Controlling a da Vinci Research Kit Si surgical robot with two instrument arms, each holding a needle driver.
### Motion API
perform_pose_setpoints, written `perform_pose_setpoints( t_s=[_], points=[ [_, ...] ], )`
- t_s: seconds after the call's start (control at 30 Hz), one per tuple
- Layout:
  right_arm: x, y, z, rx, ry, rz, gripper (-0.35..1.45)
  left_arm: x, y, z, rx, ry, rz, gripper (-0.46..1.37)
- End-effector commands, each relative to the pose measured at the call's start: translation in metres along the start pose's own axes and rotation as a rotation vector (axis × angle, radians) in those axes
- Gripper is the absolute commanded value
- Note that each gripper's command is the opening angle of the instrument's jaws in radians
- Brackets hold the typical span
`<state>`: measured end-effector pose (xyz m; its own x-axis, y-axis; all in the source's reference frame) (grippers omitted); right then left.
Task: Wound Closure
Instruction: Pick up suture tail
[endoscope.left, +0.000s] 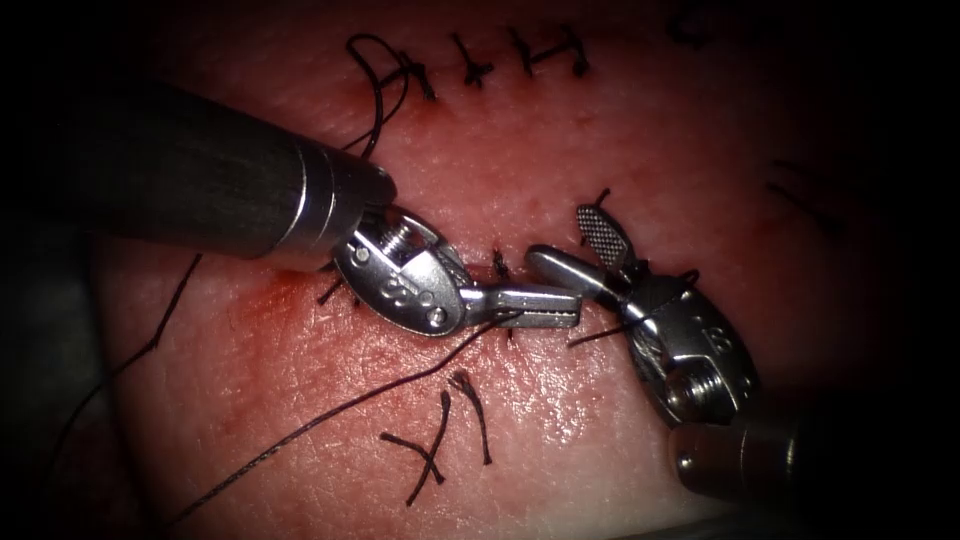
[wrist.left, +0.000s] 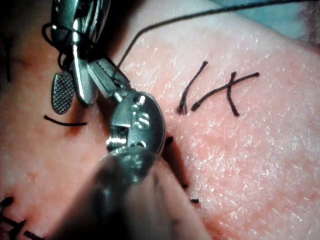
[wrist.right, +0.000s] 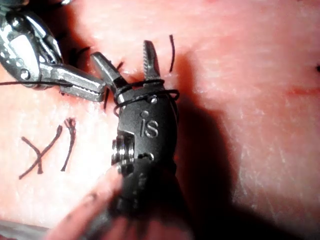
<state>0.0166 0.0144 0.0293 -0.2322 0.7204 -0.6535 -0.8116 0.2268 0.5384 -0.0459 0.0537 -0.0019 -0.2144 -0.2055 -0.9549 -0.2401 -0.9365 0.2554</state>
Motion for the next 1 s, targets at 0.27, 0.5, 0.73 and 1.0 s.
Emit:
perform_pose_setpoints(
  t_s=[0.27, 0.5, 0.73, 1.0],
  points=[
    [-0.0001, 0.0008, -0.0006, -0.062, -0.011, 0.014, 0.67, 0.0004, 0.0015, 0.0016, -0.040, -0.033, 0.020, -0.35],
    [-0.0001, 0.0017, -0.0002, -0.104, -0.027, 0.048, 0.66, -0.0006, 0.0010, 0.0028, -0.039, -0.034, 0.029, -0.35],
    [-0.0007, 0.0029, 0.0001, -0.134, -0.060, 0.039, 0.67, -0.0017, 0.0005, 0.0027, -0.040, -0.034, 0.029, -0.35],
    [-0.0007, 0.0038, 0.0004, -0.142, -0.058, 0.034, 0.68, -0.0019, 0.0002, 0.0032, -0.037, -0.036, 0.026, -0.35]
  ],
)
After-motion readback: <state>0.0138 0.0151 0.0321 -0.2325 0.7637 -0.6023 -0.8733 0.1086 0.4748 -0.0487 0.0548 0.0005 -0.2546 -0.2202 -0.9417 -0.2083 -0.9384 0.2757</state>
